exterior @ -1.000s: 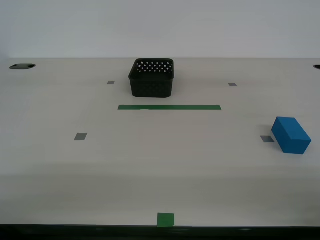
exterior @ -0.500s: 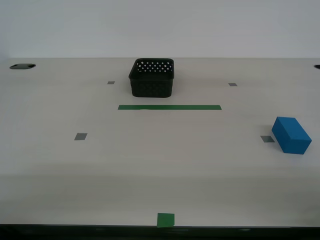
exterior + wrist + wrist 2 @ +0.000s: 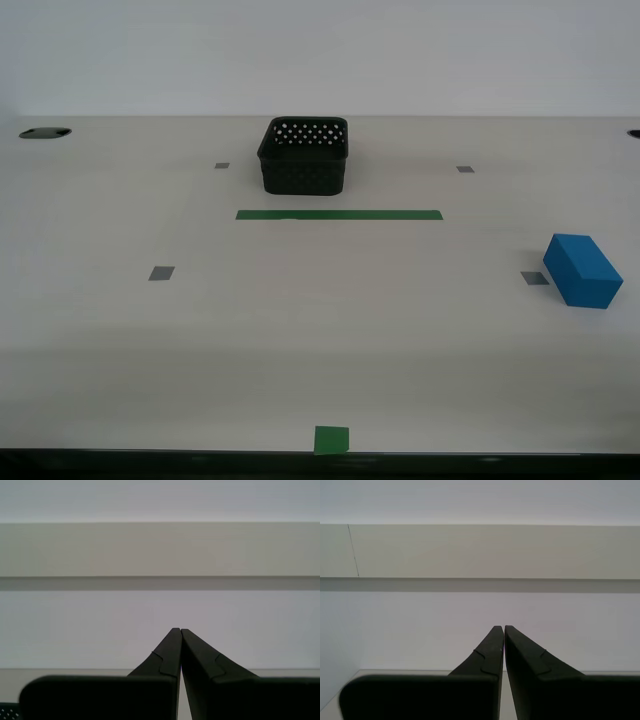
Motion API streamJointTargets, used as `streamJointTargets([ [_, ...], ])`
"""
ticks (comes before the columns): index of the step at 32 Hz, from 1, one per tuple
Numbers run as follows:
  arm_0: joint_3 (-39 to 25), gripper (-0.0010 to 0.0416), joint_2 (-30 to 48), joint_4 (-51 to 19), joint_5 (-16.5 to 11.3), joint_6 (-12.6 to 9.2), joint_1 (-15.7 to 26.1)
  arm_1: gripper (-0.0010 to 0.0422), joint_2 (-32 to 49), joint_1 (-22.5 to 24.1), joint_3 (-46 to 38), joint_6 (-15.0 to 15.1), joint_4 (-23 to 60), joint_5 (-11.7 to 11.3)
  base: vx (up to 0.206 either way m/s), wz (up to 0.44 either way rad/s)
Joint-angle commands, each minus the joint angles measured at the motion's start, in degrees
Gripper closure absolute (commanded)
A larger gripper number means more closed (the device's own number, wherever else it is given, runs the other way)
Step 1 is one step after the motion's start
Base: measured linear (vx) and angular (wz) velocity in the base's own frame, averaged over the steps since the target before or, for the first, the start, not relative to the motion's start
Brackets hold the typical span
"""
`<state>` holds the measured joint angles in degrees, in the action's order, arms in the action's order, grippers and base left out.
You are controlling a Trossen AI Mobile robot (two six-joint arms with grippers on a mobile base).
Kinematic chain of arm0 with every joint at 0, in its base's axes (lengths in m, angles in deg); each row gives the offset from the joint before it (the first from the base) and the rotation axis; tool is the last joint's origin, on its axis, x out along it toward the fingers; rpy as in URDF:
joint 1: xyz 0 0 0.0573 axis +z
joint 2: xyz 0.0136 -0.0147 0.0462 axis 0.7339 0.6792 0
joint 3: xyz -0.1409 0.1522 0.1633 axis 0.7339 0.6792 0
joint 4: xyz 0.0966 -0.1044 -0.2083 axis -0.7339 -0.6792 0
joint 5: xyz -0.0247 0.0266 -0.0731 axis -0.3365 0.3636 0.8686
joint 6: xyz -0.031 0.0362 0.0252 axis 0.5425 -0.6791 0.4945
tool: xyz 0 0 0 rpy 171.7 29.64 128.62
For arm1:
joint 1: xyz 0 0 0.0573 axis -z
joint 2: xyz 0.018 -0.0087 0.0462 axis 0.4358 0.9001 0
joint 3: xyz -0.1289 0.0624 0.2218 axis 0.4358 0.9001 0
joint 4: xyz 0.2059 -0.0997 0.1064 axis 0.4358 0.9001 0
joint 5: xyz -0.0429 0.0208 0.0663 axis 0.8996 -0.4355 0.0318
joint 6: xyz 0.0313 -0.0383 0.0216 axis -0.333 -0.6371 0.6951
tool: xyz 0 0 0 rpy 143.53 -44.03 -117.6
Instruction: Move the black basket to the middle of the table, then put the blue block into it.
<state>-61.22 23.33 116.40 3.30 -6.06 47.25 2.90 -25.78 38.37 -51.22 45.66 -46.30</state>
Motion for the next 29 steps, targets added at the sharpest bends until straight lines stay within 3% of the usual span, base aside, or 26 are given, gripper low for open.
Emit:
streamJointTargets([
  [1,-0.04,0.0405,1.14,-0.26,-0.02,-0.11,0.02,0.0412,0.00,-0.02,-0.04,0.09,-0.48,-0.52,0.000,0.000],
  [3,-0.04,0.0405,1.14,-0.63,-0.02,-0.13,0.02,0.0412,0.00,-0.04,-0.17,0.07,-0.48,-1.38,0.000,0.000],
  [12,-0.74,0.0405,1.14,-0.11,-0.04,-0.17,0.02,0.0412,0.00,0.00,-1.03,-1.01,0.24,-1.36,0.000,0.000],
  [15,-3.54,0.0405,0.98,-6.23,-0.31,-0.26,0.13,0.0412,0.00,0.04,-5.11,-7.32,11.52,-1.66,0.000,0.000],
  [17,-5.79,0.0405,0.98,-12.37,-0.31,-0.24,0.13,0.0412,0.09,0.04,-8.83,-9.38,21.42,-1.84,0.000,0.000],
  [18,-8.07,0.0405,0.98,-18.80,-0.31,-0.24,0.13,0.0412,0.90,0.09,-12.76,-9.51,30.14,-1.81,0.000,0.000],
  [23,-15.82,0.0405,0.98,-39.30,-0.31,-0.24,0.17,0.0412,6.51,1.79,-27.17,-9.42,55.84,-1.75,0.000,0.000],
  [29,-19.96,0.0405,0.98,-50.51,-0.31,-0.24,0.24,0.0412,16.50,6.62,-35.93,-9.66,63.56,-1.68,0.000,0.000],
])
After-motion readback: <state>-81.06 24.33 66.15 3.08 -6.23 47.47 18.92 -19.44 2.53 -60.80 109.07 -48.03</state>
